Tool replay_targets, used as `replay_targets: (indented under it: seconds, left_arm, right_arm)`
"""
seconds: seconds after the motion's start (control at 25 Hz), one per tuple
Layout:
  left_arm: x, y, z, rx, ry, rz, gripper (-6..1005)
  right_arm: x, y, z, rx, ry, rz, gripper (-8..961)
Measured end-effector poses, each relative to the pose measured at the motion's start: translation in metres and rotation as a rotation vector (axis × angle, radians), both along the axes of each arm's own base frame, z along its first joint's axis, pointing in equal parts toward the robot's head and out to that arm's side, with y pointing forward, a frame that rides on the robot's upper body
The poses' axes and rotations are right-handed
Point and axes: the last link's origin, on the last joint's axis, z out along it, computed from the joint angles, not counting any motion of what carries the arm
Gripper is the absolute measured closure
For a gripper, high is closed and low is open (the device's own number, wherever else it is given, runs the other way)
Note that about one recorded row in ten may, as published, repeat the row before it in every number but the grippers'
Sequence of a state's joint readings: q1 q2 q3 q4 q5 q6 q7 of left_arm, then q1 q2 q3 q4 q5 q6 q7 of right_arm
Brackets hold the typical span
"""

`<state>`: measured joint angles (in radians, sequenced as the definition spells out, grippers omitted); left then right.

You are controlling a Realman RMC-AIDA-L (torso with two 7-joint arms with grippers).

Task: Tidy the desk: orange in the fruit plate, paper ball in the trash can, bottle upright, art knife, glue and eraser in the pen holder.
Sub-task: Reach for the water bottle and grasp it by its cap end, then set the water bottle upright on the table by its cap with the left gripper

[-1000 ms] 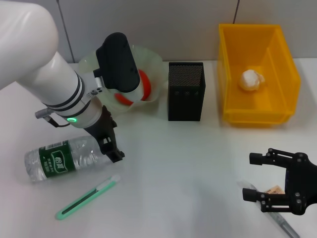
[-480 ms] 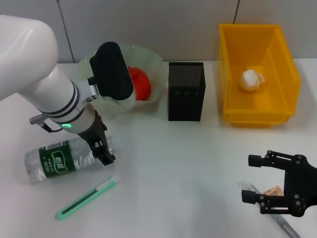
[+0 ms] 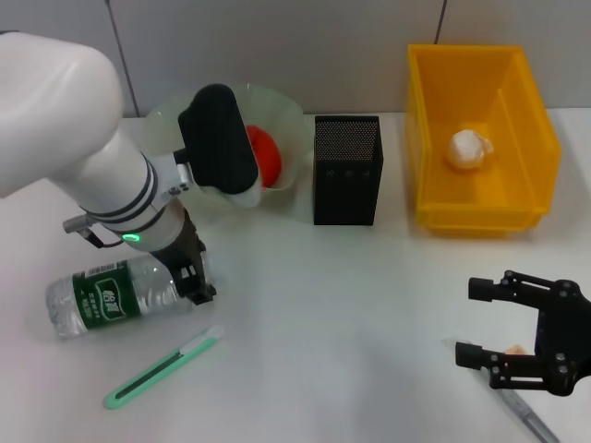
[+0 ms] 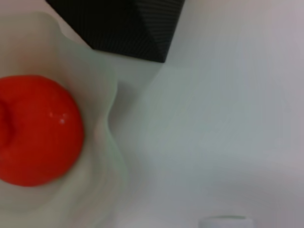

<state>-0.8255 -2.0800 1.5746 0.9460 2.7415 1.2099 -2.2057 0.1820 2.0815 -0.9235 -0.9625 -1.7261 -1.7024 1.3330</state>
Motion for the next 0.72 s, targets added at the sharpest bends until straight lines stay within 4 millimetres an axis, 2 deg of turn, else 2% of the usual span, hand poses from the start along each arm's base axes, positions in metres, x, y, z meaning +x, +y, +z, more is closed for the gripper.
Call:
replay_targets:
  seconds: [0.12,0.52,0.72]
  left_arm:
    - [-0.001,-0.001,-0.002,-0.008,0.012,0.001,402]
    - [0.001,-0.001,0.0,0.01,-0.008,-0.011,559]
    - [0.001,-0.004,0.008,0.047,-0.059,-0.007,559]
  right_arm:
    - [-0.001,0.0,0.001,-0.001,0.001,0.007,114]
    - [-0.004,0.003,0.0,-0.003,0.004,0.018,114]
    - [-0.005,0.004,0.001,0.002,0.01,0.02,114]
